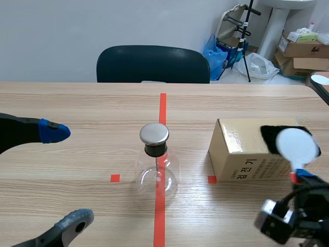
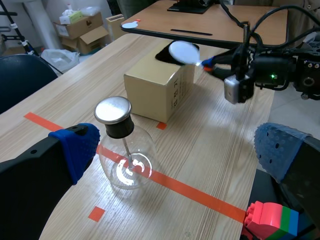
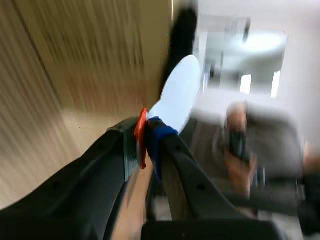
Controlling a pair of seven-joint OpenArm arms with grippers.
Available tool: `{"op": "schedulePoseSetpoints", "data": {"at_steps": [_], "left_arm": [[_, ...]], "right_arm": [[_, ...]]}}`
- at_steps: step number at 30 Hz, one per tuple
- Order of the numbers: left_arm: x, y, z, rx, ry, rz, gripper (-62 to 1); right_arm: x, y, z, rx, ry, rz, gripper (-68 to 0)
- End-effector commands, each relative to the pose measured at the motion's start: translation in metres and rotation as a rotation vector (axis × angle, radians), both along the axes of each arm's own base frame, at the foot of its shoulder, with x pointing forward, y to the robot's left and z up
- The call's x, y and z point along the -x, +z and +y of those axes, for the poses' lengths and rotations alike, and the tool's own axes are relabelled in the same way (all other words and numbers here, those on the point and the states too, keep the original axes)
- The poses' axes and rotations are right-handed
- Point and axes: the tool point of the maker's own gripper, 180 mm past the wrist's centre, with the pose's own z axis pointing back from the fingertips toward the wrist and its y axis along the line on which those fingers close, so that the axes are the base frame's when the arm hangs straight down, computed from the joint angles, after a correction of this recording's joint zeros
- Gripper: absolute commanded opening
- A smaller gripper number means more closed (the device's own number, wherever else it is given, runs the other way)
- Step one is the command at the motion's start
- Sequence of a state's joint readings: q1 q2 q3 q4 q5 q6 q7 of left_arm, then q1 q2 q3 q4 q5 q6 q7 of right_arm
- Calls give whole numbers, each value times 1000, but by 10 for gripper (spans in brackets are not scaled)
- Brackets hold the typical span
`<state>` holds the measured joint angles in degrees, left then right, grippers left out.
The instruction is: Do the electroscope experiment
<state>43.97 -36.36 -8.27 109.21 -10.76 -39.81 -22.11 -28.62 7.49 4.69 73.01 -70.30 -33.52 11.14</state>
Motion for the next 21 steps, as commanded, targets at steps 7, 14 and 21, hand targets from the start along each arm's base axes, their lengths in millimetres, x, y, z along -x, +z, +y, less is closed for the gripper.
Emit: {"op": "schedulePoseSetpoints", "data": {"at_steps": [7, 14, 21], "left_arm": [[0, 5, -2, 28, 1, -3, 14], [0, 5, -2, 28, 1, -3, 14], [0, 5, -2, 28, 1, -3, 14]], "right_arm": [[1, 7, 1, 17, 42, -15, -665], [4, -1, 17, 1, 135, 29, -665], [4, -1, 30, -7, 200, 28, -665]]}}
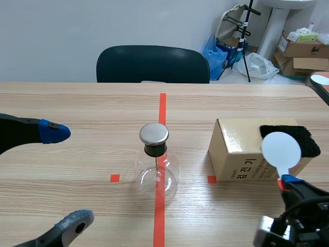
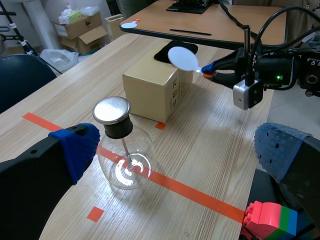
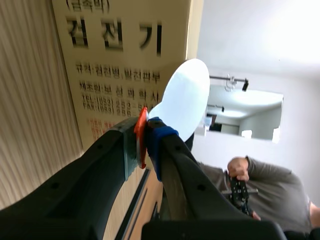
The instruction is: Do the electroscope experiment
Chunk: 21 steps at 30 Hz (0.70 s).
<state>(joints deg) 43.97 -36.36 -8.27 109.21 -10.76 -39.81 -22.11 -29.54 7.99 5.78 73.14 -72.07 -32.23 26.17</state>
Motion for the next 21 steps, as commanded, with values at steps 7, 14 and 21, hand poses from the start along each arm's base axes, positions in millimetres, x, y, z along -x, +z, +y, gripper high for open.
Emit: {"op": "schedulePoseSetpoints", "data": {"at_steps": [7, 14, 21], "left_arm": [[0, 4, -2, 25, 1, -2, 14], [0, 4, -2, 25, 1, -2, 14], [0, 4, -2, 25, 1, -2, 14]], "right_arm": [[-6, 7, -7, 8, -40, -23, -665], [-7, 9, -31, 40, -173, -38, -665], [-7, 10, -18, 25, -99, -42, -665]]}}
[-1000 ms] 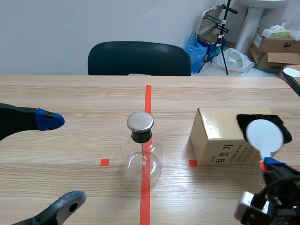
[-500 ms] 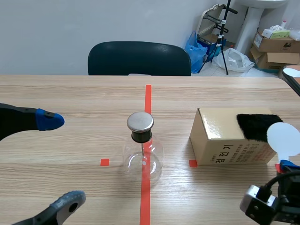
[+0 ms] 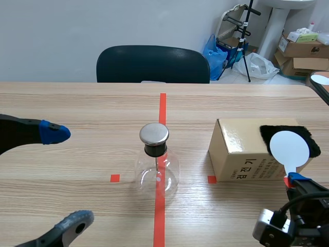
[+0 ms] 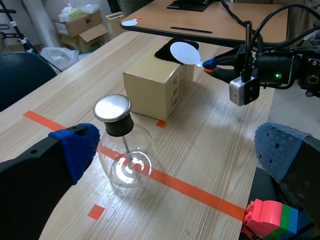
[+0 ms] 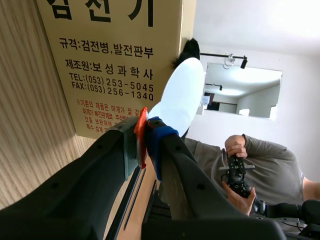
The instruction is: Do the electroscope experiment
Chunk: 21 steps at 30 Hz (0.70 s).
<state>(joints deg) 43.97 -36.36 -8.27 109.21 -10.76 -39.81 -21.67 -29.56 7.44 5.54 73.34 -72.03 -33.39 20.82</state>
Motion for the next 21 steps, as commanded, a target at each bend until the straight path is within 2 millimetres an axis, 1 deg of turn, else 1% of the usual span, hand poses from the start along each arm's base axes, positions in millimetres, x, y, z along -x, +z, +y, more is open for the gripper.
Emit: {"op": "schedulePoseSetpoints", "data": {"at_steps": [1, 6, 11, 15, 21], "left_arm": [[0, 6, -2, 31, 1, -5, 14], [0, 6, -2, 31, 1, -5, 14], [0, 6, -2, 31, 1, -5, 14], [0, 6, -2, 31, 1, -5, 14], [0, 6, -2, 31, 1, -5, 14]], "right_arm": [[-4, 6, -5, 12, -10, -15, -665], [-3, 6, -4, 23, -4, -17, -665], [-7, 19, -8, 60, -16, -81, -667], [-11, 34, -6, 85, -18, -117, -667], [-20, 63, 2, 116, -14, -197, -667]]}}
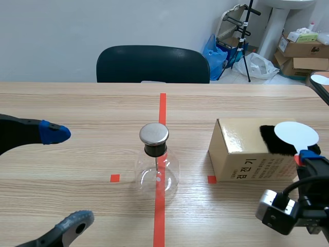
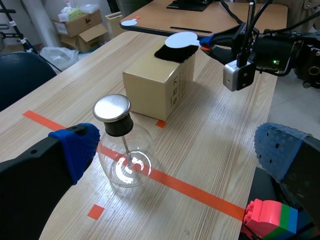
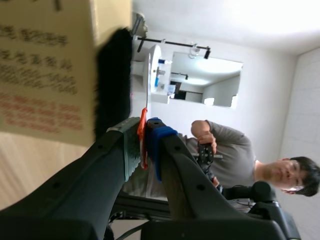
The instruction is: Do the electroscope experiment
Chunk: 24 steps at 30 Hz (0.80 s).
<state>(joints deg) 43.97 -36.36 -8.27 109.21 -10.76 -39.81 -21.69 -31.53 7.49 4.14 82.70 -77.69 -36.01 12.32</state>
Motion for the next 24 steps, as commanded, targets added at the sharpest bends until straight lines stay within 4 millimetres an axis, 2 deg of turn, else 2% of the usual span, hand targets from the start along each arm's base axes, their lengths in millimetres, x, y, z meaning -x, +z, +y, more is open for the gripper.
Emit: {"op": "schedulePoseSetpoints", "data": {"at_steps": [1, 7, 13, 14, 17, 19, 22, 24], "left_arm": [[0, 6, -2, 31, 1, -5, 14], [0, 5, -2, 26, -1, -6, 14], [-4, -12, -1, -61, -1, 28, 14], [-6, -17, -1, -80, 0, 36, -46], [-12, -35, 1, -124, 3, 70, -299], [-16, -46, 2, -131, 5, 90, -431], [-23, -62, 1, -128, 2, 122, -560], [-28, -75, 1, -128, -2, 146, -580]], "right_arm": [[-5, 17, 2, 17, 15, -50, -667], [-11, 45, 22, 8, 36, -126, -667], [-12, 46, 45, 12, 73, -133, -667], [-11, 45, 50, 13, 81, -132, -667], [-10, 44, 61, -6, 88, -134, -667], [-11, 45, 67, -29, 77, -139, -667], [-11, 46, 78, -57, 78, -144, -667], [-12, 44, 84, -67, 76, -128, -667]]}}
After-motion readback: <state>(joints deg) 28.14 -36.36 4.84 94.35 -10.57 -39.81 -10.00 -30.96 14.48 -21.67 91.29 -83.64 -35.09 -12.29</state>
